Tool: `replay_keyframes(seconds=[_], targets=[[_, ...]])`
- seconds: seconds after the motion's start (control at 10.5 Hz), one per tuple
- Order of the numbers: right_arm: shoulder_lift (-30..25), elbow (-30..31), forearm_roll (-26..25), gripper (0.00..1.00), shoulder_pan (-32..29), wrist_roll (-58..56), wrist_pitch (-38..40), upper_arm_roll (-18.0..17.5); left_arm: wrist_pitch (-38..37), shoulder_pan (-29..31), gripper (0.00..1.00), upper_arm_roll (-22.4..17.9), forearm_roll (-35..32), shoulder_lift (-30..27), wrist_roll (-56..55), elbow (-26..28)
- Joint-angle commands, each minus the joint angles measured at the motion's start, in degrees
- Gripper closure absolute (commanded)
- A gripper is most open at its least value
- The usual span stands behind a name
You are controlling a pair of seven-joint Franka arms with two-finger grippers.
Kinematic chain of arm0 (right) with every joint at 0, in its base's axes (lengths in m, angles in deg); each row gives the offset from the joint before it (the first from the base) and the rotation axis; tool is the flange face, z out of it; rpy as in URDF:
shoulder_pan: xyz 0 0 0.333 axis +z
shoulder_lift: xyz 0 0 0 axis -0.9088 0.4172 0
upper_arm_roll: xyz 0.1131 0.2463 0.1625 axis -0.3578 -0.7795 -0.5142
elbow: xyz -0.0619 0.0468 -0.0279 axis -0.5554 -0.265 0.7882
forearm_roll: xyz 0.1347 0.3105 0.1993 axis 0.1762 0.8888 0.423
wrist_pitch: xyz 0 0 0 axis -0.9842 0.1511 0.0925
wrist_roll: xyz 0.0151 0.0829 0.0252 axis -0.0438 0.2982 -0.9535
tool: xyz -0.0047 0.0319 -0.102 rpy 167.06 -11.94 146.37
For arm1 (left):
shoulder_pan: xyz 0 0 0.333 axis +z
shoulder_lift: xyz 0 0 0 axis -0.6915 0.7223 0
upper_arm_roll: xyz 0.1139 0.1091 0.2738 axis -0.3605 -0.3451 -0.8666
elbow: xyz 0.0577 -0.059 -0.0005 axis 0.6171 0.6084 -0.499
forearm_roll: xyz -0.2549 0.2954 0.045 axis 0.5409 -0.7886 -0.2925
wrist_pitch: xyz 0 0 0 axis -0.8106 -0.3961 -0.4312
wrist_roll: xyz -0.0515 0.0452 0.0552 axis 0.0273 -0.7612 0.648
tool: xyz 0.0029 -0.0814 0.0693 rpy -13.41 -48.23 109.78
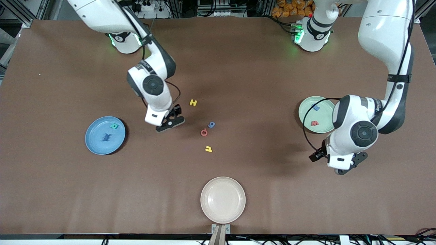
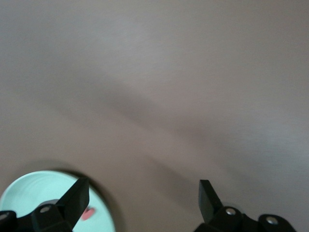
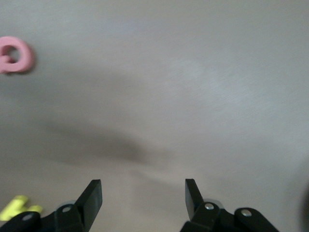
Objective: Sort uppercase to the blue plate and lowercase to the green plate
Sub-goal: 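Move the right gripper over the yellow H while the left gripper withdraws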
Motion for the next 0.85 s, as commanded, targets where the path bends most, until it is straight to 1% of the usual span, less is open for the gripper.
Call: replay_keyframes(seconds=[0.0,0.09,0.38,0.47,0.57,0.66,0.76], targets=[[-1.1,2.1,-0.9,0.22,6.2,13.8,0.5,-0.1,3.0,-0.5,0.0,0.0,-1.6,-0.6,0.3,0.5],[-1.6,2.4,-0.5,0.22,7.1,19.1,0.6,-0.3,3.0,-1.0,0.0,0.0,-1.6,-0.7,-0.2,0.5],[-2.0,4.0,1.1,0.29,7.2,30.8,0.0,-0.9,3.0,-2.7,0.0,-0.1,-1.6,-0.8,-0.4,0.5],[-2.5,4.0,5.9,0.37,6.7,32.8,0.4,-0.9,3.0,-2.7,0.0,-0.1,-1.6,-0.8,-0.4,0.5],[-2.6,4.1,11.9,0.35,6.5,33.0,0.0,-0.6,3.0,-2.9,0.0,-0.1,-1.6,-0.7,-0.4,0.5],[-3.0,4.8,13.5,0.32,6.5,33.0,-0.3,-0.6,3.0,-3.0,0.0,0.0,-1.6,-0.4,-0.5,0.5],[-3.1,6.0,13.9,0.32,6.4,33.1,-2.0,-0.8,3.0,-3.0,0.0,-0.1,-1.6,-0.3,-0.5,0.6]])
